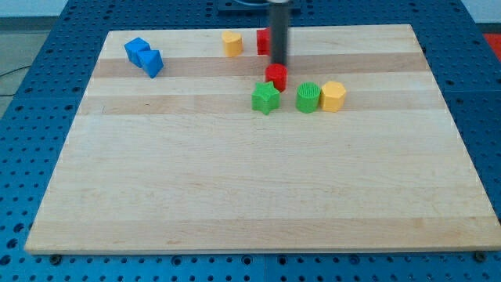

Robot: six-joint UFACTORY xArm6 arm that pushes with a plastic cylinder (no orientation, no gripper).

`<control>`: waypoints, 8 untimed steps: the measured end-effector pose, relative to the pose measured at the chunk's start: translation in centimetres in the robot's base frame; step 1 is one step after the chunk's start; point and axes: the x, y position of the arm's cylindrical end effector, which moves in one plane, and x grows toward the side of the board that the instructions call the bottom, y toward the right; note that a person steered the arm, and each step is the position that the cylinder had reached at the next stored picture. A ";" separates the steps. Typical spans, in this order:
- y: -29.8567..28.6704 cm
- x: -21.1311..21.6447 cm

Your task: Move the yellow hexagon below the green star

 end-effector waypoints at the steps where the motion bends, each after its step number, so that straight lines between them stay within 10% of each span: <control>1: 8.8 4.2; 3: -1.2 13.2; 5: 4.6 9.8; 8: -6.4 14.2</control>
